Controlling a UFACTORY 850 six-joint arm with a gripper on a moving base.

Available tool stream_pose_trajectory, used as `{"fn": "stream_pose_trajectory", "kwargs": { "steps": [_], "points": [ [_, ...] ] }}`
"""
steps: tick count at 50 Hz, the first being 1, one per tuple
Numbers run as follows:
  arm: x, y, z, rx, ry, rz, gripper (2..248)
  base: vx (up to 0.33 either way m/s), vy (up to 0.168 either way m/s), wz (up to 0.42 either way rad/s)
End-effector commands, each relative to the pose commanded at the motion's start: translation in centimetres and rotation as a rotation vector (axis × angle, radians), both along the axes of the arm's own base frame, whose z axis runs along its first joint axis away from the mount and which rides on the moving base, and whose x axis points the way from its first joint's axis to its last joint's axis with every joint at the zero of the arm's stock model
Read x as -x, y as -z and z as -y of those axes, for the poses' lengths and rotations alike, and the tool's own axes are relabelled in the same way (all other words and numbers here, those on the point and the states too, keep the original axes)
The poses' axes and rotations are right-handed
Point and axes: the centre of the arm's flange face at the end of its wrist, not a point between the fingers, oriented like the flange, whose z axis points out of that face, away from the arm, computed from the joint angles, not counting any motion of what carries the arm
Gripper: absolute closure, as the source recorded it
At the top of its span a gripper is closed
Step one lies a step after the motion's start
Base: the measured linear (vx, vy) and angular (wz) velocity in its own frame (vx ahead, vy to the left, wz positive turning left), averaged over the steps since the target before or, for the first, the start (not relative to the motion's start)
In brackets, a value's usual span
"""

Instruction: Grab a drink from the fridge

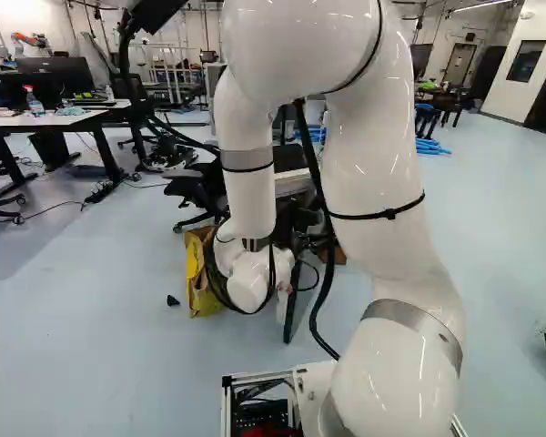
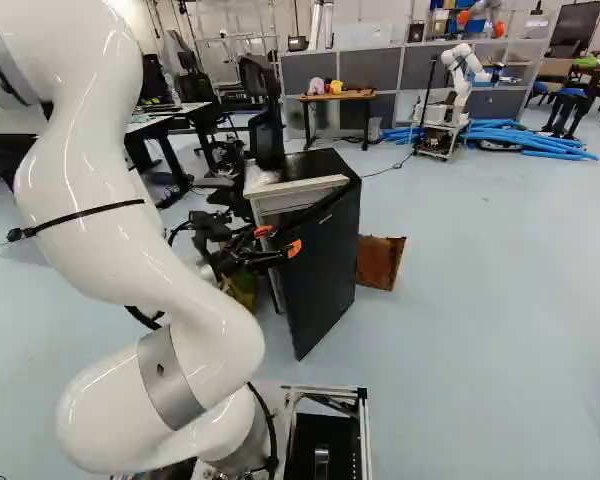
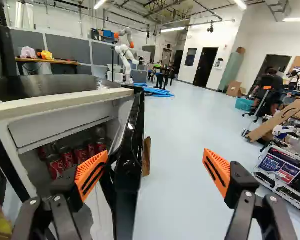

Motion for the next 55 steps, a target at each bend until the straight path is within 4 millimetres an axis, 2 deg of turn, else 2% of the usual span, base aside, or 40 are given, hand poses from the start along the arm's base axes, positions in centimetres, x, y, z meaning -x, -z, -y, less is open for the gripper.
{"fn": "stream_pose_trajectory", "kwargs": {
  "steps": [38, 55],
  "points": [
    [2.6, -0.2, 3.2, 0.045, 0.163, -0.02, 3, 0.0, 0.0, 0.0],
    [2.6, -0.3, 4.5, 0.049, 0.27, -0.011, 3, 0.0, 0.0, 0.0]
  ]
}}
